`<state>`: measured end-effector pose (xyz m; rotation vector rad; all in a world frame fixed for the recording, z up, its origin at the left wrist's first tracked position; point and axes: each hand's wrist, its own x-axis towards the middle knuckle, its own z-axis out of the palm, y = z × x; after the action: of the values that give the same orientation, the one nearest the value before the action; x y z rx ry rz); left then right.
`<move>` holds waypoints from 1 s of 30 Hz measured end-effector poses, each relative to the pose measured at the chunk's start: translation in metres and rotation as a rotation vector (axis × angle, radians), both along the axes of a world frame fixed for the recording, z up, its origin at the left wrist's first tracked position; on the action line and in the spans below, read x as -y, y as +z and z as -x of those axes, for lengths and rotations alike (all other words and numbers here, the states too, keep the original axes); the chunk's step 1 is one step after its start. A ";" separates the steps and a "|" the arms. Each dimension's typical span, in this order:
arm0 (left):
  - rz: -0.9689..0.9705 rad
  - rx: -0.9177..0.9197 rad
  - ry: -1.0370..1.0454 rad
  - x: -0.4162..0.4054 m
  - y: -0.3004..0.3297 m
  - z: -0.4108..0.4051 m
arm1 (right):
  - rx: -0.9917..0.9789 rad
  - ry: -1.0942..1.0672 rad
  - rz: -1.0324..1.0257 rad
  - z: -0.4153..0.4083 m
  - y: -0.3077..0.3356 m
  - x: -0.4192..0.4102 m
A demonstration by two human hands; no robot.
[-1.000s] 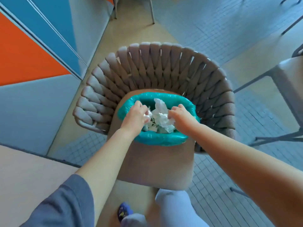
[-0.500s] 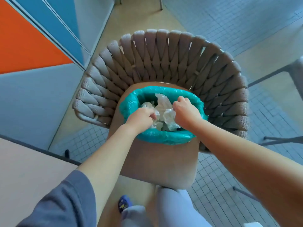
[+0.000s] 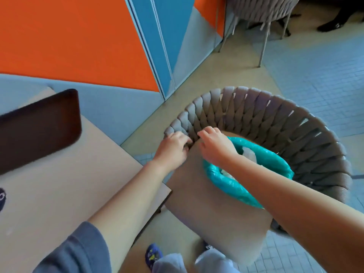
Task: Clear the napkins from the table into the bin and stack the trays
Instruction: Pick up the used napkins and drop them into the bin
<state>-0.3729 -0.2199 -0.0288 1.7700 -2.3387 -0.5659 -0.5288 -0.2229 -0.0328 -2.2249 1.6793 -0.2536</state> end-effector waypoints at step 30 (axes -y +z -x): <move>0.077 0.161 0.960 -0.231 0.037 -0.548 | 0.035 0.811 -0.060 -0.582 0.057 -0.089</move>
<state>0.1749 0.0107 0.0078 2.6155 -1.2586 -0.1656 0.0529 -0.1339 0.0246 -2.6095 0.6450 -0.0304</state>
